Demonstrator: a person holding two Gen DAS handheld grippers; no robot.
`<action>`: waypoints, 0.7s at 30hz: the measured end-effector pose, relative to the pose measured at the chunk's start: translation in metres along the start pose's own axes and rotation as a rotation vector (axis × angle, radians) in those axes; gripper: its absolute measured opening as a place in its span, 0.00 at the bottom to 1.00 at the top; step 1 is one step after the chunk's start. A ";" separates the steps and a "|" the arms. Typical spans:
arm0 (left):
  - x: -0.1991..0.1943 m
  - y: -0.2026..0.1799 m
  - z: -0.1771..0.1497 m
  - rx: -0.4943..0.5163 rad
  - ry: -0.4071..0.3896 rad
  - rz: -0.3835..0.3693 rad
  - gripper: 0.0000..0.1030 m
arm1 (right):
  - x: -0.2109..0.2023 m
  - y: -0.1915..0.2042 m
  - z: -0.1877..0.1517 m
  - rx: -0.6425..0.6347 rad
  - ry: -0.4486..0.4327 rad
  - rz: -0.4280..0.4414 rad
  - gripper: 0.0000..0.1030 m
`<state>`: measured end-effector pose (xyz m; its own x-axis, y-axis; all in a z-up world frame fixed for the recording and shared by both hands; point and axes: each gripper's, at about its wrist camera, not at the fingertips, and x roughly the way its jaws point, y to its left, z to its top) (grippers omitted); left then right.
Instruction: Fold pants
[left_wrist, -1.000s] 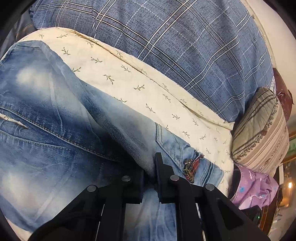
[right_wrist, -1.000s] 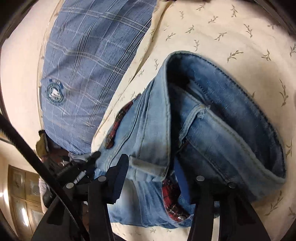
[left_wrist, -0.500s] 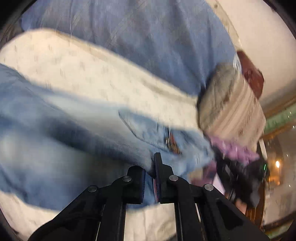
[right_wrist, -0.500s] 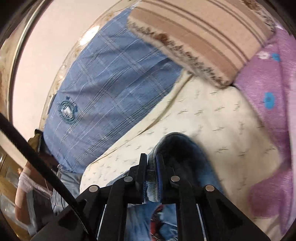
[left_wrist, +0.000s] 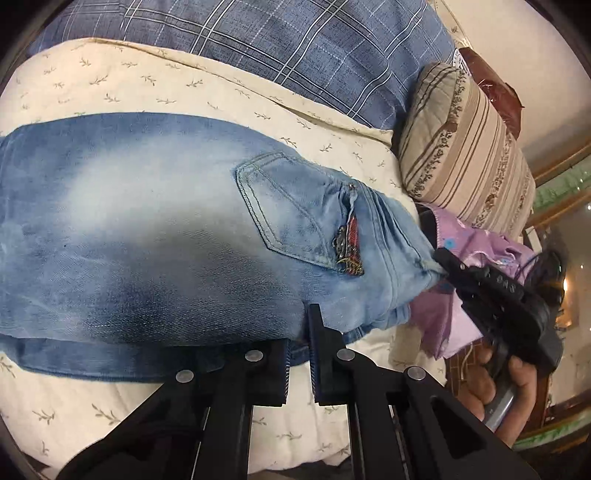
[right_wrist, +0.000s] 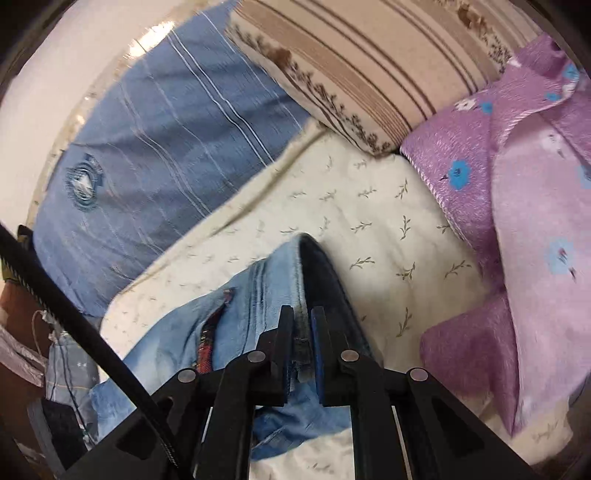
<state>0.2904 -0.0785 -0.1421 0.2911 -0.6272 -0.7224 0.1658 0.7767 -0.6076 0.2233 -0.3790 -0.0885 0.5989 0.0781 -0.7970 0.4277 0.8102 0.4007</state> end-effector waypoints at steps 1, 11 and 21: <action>-0.001 0.002 -0.004 0.010 0.004 -0.003 0.06 | -0.005 0.001 -0.005 -0.006 -0.015 -0.003 0.08; 0.042 0.025 -0.032 0.077 0.115 0.062 0.09 | 0.056 -0.012 -0.029 -0.014 0.241 -0.198 0.13; -0.002 0.009 -0.039 0.102 0.012 -0.010 0.44 | 0.021 -0.025 -0.018 0.149 0.078 0.012 0.71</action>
<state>0.2544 -0.0723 -0.1592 0.2780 -0.6355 -0.7204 0.2642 0.7716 -0.5787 0.2126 -0.3868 -0.1233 0.5523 0.1366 -0.8224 0.5201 0.7145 0.4680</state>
